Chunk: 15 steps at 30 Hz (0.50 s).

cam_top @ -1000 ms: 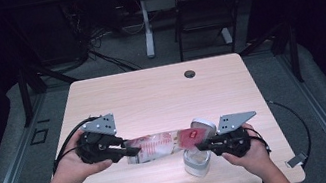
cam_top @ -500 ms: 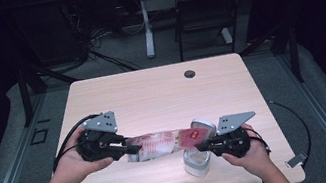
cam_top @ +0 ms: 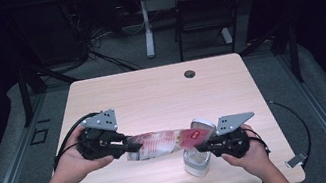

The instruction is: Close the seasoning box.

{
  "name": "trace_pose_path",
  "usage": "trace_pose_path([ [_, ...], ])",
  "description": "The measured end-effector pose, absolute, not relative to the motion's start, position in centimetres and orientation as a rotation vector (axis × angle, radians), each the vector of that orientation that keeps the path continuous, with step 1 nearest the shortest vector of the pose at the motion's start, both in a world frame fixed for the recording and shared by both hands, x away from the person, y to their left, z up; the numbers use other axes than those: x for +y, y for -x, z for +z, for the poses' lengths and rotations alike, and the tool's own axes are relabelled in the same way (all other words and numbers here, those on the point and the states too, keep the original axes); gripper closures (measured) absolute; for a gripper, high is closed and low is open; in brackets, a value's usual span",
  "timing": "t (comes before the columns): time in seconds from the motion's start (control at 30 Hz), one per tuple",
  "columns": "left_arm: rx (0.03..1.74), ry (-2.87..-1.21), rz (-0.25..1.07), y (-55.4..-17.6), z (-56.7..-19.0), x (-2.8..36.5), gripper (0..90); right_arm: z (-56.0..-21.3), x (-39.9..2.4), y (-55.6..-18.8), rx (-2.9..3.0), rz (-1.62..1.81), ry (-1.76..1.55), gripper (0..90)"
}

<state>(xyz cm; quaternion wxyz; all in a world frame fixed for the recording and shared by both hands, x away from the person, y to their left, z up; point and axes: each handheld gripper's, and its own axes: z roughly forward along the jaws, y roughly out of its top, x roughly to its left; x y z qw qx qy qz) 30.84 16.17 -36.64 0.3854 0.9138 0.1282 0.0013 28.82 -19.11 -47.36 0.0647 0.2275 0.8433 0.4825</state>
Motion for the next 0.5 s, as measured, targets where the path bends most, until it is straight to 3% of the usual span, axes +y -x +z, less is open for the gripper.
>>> trace_pose_path([
  [0.5, 0.332, -2.324, 0.0, -30.99, -36.6, 16.11, 77.3, -47.46, -19.08, -28.85, 2.546, 1.455, -0.691, 86.4],
])
